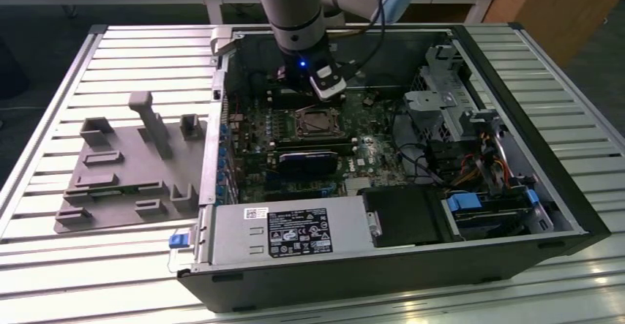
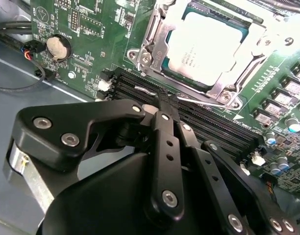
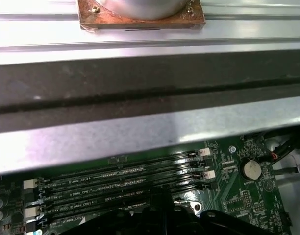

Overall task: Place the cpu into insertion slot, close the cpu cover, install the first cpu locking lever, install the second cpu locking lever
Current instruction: 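Install the first cpu locking lever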

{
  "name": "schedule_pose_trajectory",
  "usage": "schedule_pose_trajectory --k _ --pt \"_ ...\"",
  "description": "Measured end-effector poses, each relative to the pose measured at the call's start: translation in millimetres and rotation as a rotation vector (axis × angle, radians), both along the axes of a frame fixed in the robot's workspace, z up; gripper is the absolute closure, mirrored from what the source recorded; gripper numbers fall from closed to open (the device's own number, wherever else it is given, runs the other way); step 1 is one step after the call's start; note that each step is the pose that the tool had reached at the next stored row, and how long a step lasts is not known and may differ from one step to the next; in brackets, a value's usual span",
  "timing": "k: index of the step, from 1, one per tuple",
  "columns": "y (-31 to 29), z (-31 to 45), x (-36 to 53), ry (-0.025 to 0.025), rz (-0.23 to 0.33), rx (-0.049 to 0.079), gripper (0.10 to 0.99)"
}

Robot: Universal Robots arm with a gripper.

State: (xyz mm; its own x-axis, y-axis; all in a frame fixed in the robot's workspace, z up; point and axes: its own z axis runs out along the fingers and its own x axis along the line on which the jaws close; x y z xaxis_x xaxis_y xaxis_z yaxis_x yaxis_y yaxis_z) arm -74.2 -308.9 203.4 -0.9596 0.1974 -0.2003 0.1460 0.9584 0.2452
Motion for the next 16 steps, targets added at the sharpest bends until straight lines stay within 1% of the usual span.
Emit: schedule_pose_trajectory --k 2,10,16 --pt "0.0 -0.6 0.0 0.0000 -0.017 -0.001 0.984" --pt "0.0 -3.2 0.0 -0.0002 -0.117 -0.005 0.984" --pt "0.5 -3.2 0.0 -0.0001 -0.129 -0.007 0.984"
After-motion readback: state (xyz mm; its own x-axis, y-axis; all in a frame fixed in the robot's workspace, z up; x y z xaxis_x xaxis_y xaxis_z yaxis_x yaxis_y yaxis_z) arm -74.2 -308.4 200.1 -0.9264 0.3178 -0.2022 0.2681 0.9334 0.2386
